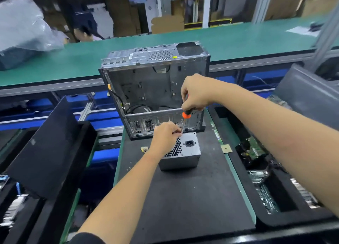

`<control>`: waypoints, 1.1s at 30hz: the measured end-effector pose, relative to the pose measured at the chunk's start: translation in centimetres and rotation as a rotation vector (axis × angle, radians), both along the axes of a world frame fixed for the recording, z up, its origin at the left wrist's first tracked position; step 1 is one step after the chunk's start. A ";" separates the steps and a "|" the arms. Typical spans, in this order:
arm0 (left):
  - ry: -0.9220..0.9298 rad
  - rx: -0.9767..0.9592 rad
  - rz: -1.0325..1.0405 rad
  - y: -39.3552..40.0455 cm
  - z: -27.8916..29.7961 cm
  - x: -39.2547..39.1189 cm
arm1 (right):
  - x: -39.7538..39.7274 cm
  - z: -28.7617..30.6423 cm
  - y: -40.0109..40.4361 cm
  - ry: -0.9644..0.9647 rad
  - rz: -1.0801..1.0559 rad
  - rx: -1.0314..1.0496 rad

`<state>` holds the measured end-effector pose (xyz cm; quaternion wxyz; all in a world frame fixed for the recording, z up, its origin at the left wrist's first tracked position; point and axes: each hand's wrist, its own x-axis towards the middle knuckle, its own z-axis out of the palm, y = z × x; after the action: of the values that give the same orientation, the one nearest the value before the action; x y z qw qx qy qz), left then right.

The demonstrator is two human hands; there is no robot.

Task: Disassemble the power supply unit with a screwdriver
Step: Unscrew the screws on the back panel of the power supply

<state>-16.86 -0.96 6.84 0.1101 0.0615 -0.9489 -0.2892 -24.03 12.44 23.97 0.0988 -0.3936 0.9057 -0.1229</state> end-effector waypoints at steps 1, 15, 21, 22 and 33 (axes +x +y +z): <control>0.001 0.011 0.013 0.2 -0.2 0.0 | 0.0 -0.3 0.0 0.007 -0.009 0.012; 0.031 0.363 0.101 -0.5 -1.5 0.6 | 0.1 -0.7 -0.9 0.007 -0.017 0.012; 0.055 0.308 0.093 -0.5 -1.7 0.6 | 0.1 -0.4 -0.9 -0.003 -0.020 0.004; 0.056 0.304 0.092 -0.5 -1.7 0.5 | 0.1 -0.3 -0.9 -0.004 -0.021 0.006; 0.075 0.281 0.053 -0.8 -2.0 0.5 | 0.0 -0.6 -1.1 -0.007 -0.052 -0.002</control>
<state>-16.38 -1.75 4.83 0.1433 0.0904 -0.8924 -0.4182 -24.02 11.30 23.37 0.0985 -0.3698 0.9150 -0.1278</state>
